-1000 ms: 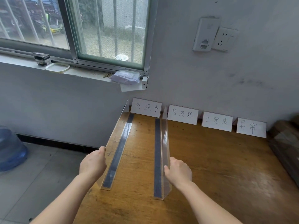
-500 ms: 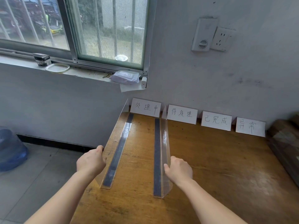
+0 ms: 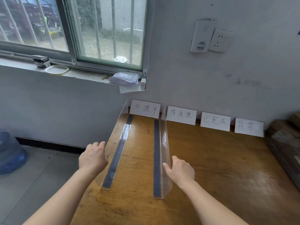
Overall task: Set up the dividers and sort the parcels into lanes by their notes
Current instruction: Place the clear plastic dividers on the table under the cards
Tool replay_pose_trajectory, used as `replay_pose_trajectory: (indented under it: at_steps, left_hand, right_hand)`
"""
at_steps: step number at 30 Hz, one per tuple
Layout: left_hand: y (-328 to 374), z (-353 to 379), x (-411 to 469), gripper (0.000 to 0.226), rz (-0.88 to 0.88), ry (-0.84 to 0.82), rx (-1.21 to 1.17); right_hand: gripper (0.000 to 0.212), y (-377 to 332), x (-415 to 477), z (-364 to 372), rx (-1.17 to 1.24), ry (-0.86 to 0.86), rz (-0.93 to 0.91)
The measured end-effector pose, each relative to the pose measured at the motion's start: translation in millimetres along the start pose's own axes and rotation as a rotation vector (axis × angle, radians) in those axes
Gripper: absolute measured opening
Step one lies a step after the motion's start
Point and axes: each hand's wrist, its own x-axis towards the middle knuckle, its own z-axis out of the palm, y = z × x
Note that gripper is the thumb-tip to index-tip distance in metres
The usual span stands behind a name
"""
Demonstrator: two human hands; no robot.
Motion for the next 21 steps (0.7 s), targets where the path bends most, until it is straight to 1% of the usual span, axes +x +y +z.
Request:
replay_pose_trajectory:
  at_steps: [4,7,10,13,16,21]
  left_hand:
    - [15.3,-11.2,7.5,0.038,0.091,0.044,0.101]
    - [31.6,-22.1,14.4,0.041,0.164,0.041,0.116]
    - [50.6,-31.6,21.2,0.037,0.237,0.049,0.114]
    - [74.4,-40.0,26.8,0.034,0.320,0.045,0.132]
    - [101.8,-49.3,26.6,0.032,0.406,0.057,0.130]
    - [155.0,-65.6,14.4,0.030,0.551,0.097,0.106]
  right_hand:
    - [0.057,3.2,-1.2,-8.9,-0.008,0.019,0.010]
    - [0.060,10.1,-0.9,-17.4,-0.003,0.059,0.018]
    - [0.059,19.6,-1.7,-27.9,-0.019,0.080,0.021]
    - [0.056,28.8,-5.3,-41.8,-0.103,0.104,0.059]
    - [0.052,40.3,-10.1,-57.3,-0.176,0.094,0.103]
    - [0.050,71.7,-24.8,-84.8,-0.211,0.108,0.156]
